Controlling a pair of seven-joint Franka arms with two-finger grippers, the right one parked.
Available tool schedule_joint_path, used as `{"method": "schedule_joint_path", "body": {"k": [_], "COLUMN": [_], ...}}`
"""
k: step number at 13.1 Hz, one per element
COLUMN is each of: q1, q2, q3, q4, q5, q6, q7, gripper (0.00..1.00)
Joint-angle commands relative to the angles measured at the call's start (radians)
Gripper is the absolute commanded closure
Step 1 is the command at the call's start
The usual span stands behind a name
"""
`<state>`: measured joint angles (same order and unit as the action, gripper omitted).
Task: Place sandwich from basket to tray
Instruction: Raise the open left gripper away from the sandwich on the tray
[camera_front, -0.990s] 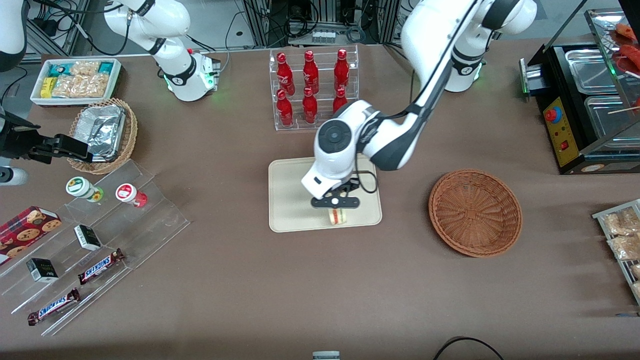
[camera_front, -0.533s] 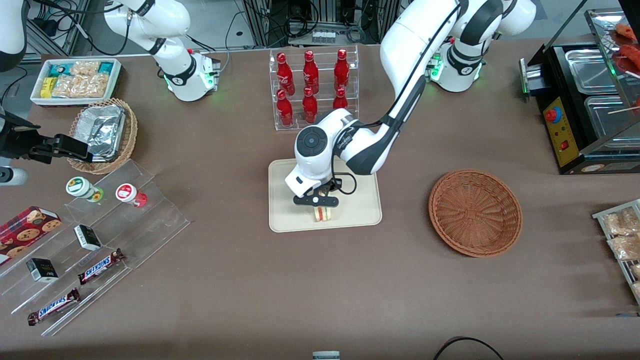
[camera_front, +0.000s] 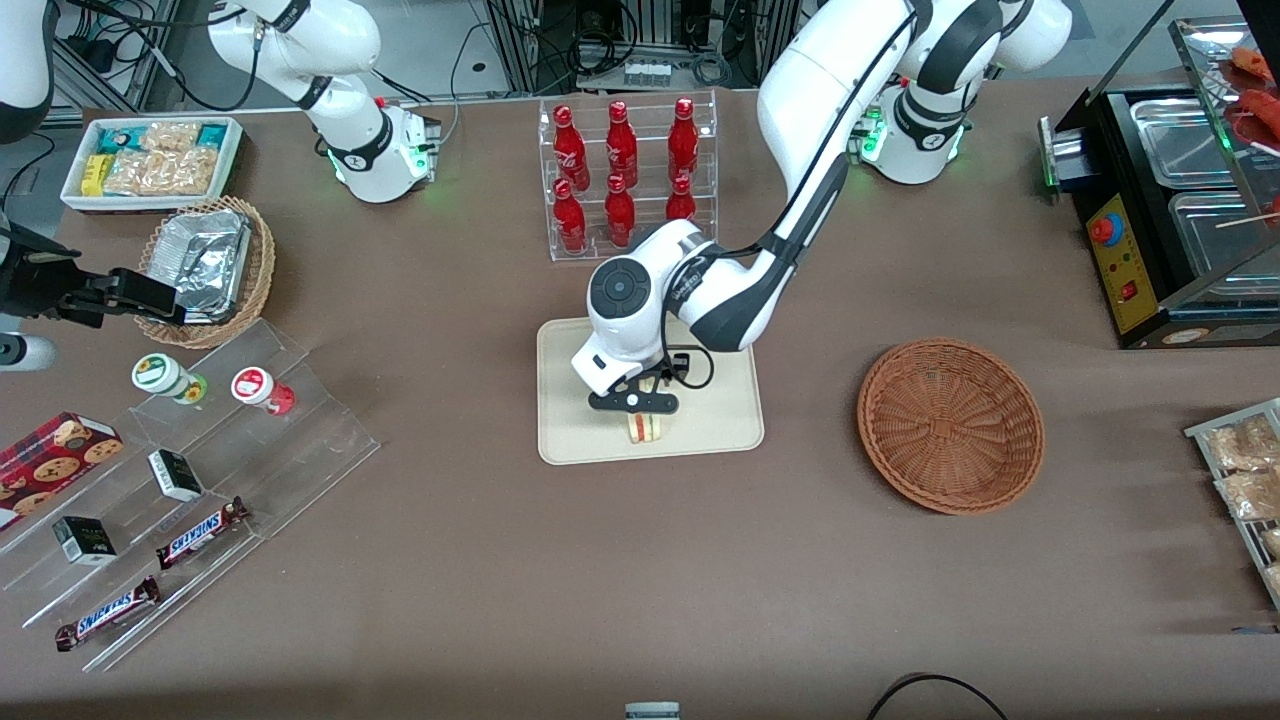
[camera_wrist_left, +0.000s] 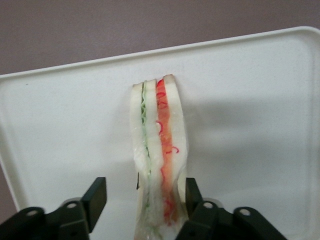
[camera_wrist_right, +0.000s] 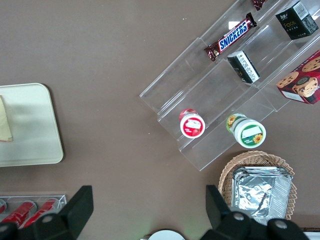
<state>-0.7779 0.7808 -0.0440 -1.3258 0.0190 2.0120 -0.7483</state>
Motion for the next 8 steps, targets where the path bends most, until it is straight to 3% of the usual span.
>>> {"method": "schedule_joint_path", "body": {"k": [1,8], "q1": [0.005,0.195], "q2": [-0.09,-0.327], "q3": [0.015,0.015], "q4": [0.008,-0.004], "q5": [-0.007,-0.044], "q6": [-0.11,-0.32], "q7": [-0.014,-0.005], "gripper": [0.01,0.0]}}
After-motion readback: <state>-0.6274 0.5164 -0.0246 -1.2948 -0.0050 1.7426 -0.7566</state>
